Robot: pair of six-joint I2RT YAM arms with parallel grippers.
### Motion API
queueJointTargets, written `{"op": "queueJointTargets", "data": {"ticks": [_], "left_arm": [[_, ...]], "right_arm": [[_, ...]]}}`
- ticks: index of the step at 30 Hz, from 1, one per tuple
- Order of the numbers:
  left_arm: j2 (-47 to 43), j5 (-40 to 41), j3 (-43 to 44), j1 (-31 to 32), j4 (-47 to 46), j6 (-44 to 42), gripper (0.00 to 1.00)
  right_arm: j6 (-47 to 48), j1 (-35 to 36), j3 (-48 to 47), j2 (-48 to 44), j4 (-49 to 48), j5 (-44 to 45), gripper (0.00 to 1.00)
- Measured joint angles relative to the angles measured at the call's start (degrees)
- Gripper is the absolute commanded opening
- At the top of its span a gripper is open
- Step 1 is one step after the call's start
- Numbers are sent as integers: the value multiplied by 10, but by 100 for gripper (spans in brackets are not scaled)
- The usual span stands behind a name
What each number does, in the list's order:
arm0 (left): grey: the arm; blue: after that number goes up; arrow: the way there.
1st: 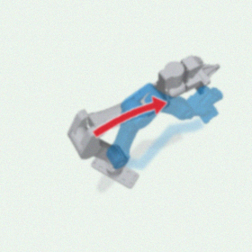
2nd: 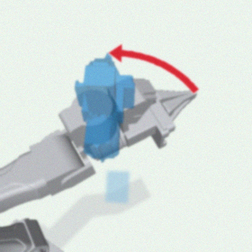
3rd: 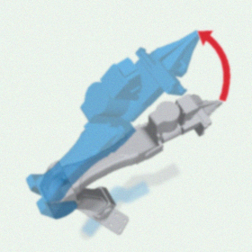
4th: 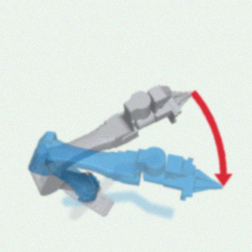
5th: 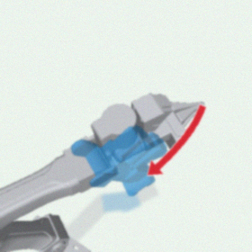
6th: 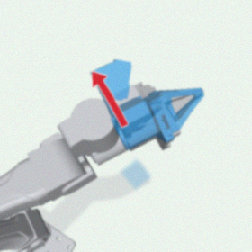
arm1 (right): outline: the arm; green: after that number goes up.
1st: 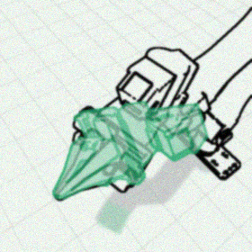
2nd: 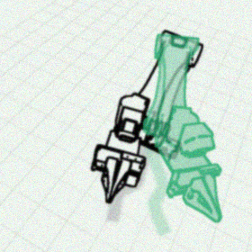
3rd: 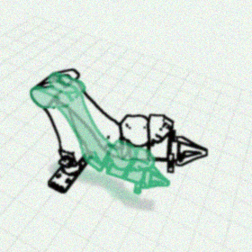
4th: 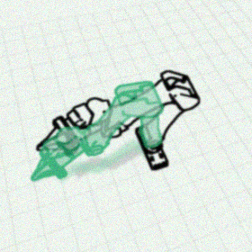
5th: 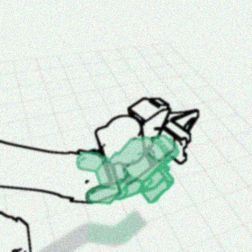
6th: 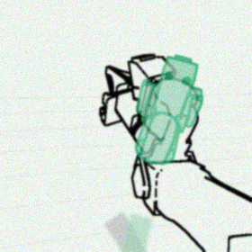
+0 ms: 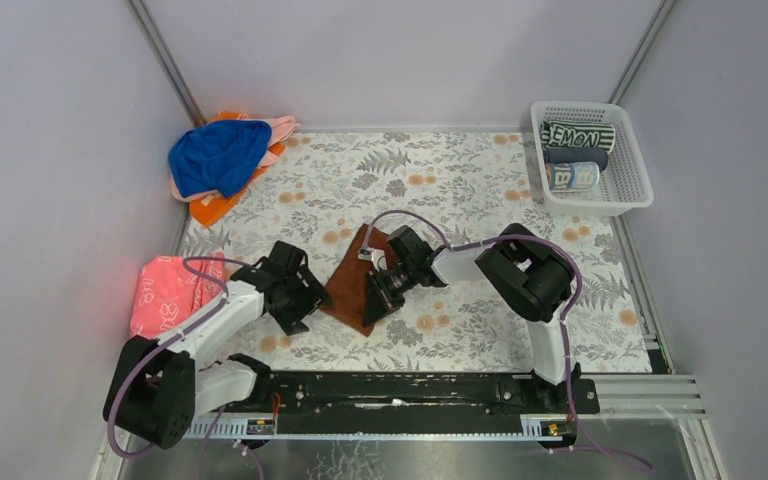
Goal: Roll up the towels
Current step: Roll the towel at the center of the board.
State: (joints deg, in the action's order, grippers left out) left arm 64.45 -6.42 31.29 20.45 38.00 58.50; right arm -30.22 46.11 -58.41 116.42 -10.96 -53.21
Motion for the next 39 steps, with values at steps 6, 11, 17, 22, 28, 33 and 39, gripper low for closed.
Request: {"op": "queueJointTargets", "data": {"ticks": [6,11,17,22,28,33,39], "left_arm": [[16,13,-10,-6,-16,5,68],[21,13,-14,-10,-24,11,68],[29,7,-14,-12,-28,15,68],[33,1,-14,-14,-29,16,68],[33,-2,-14,-14,-34,19,68],[33,-5,-14,-15,-37,21,68],[33,-6,-14,-15,-38,21,68]], "right_arm": [[30,0,-15,-16,46,31,33],[74,1,-18,-70,93,98,41],[155,42,-29,-162,133,216,44],[210,116,-41,-179,136,255,45],[250,165,-61,-151,157,272,46],[273,167,-77,-118,169,301,47],[292,167,-80,-112,190,350,49]]}}
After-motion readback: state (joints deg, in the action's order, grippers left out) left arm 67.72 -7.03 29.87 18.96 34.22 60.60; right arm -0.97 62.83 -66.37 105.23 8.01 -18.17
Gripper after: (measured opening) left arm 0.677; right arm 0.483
